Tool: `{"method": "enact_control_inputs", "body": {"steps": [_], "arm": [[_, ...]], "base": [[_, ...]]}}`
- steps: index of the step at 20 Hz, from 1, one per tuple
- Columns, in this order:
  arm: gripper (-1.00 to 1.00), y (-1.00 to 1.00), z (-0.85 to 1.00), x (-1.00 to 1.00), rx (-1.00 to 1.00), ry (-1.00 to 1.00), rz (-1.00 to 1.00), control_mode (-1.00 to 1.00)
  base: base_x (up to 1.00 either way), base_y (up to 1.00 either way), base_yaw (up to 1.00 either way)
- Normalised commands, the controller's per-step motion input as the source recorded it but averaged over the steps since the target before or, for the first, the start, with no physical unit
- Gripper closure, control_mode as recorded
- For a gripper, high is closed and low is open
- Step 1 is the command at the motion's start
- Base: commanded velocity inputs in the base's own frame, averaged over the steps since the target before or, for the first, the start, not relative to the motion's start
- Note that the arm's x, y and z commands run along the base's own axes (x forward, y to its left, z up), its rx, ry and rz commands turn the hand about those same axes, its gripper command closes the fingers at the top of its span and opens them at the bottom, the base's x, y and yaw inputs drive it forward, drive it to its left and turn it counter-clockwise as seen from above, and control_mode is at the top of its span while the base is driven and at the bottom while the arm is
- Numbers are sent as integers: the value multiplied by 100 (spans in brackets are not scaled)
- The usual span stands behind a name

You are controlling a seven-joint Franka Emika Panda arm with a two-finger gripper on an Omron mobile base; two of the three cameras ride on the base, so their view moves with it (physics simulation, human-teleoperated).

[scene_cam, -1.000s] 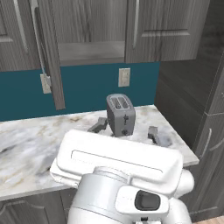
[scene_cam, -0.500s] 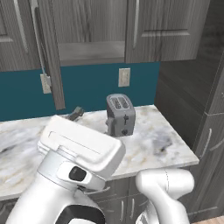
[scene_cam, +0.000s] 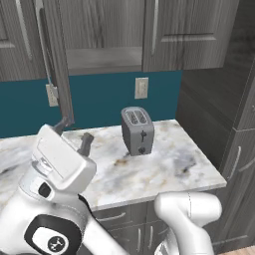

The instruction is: Open the cabinet and move the ladle to the pot. Then close the cabinet.

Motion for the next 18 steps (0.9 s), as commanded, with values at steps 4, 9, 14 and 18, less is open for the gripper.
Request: {"method": "enact_control_inputs", "body": {"steps": [4, 9, 14, 18], "arm": [[-100, 51, -1, 50, -2, -4, -16, -100], [-100, 33, -10, 56, 0, 0, -8, -100], [-100, 34, -20, 50, 0, 0, -3, -100], [-100, 39, -21, 52, 0, 0, -1, -100]], "base": [[0, 0, 0], [0, 0, 0], [0, 0, 0], [0, 0, 0]]}}
